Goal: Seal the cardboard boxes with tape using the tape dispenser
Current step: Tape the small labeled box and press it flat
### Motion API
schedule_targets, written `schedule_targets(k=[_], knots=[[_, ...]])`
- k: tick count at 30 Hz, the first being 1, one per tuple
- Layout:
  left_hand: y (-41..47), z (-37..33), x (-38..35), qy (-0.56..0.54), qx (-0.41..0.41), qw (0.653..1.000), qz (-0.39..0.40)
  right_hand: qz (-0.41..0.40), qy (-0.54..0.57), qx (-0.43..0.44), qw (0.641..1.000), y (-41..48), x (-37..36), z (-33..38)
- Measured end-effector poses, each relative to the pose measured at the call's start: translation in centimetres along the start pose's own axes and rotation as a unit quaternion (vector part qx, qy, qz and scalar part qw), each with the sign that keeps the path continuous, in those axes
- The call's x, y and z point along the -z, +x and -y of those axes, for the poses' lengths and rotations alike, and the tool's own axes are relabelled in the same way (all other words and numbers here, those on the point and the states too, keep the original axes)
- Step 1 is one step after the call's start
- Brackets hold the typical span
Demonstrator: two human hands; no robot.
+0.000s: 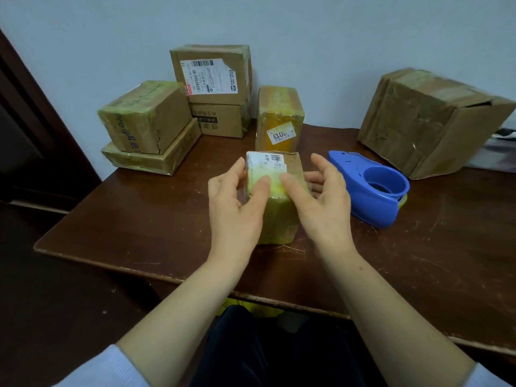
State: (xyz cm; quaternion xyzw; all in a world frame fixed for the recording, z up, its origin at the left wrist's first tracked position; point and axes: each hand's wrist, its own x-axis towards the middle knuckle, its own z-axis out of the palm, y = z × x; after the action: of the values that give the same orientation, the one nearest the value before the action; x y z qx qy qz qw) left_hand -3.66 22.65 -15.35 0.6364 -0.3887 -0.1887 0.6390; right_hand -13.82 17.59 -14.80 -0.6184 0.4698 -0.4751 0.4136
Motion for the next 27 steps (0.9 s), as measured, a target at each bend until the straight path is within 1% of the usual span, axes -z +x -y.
schedule_targets(k=[2, 5, 9, 13, 16, 18, 20, 24, 27], knots=[[-0.2, 0.1, -0.1, 0.005, -0.004, 1.0, 0.01, 0.016, -0.026, 0.018, 0.999, 0.0, 0.2, 0.0], [0.2, 0.3, -0.3, -0.017, -0.002, 1.0, -0.001, 0.013, -0.065, 0.049, 0.997, 0.7, 0.6, -0.2], [0.5, 0.4, 0.0, 0.012, -0.016, 1.0, 0.005, 0.027, -0.096, 0.08, 0.992, 1.1, 1.3, -0.4], [0.7, 0.4, 0.8, 0.062, -0.04, 0.997, 0.018, 0.034, -0.088, 0.072, 0.993, 1.0, 1.4, -0.5], [0.5, -0.3, 0.9, 0.106, -0.059, 0.992, 0.031, 0.061, -0.159, 0.093, 0.981, 0.7, 1.2, 0.2], [0.6, 0.0, 0.9, 0.118, -0.086, 0.989, 0.01, 0.06, -0.187, 0.099, 0.975, 0.7, 1.2, 0.4], [0.9, 0.1, 0.9, 0.135, -0.103, 0.986, 0.004, 0.047, -0.177, 0.102, 0.978, 1.1, 1.6, 0.2], [1.4, 0.0, 1.5, 0.155, -0.092, 0.983, 0.031, 0.086, -0.187, 0.1, 0.973, 1.9, 2.2, 0.0], [0.5, -0.4, 1.9, 0.177, -0.09, 0.979, 0.049, 0.086, -0.164, 0.1, 0.978, 1.2, 1.7, 0.2]])
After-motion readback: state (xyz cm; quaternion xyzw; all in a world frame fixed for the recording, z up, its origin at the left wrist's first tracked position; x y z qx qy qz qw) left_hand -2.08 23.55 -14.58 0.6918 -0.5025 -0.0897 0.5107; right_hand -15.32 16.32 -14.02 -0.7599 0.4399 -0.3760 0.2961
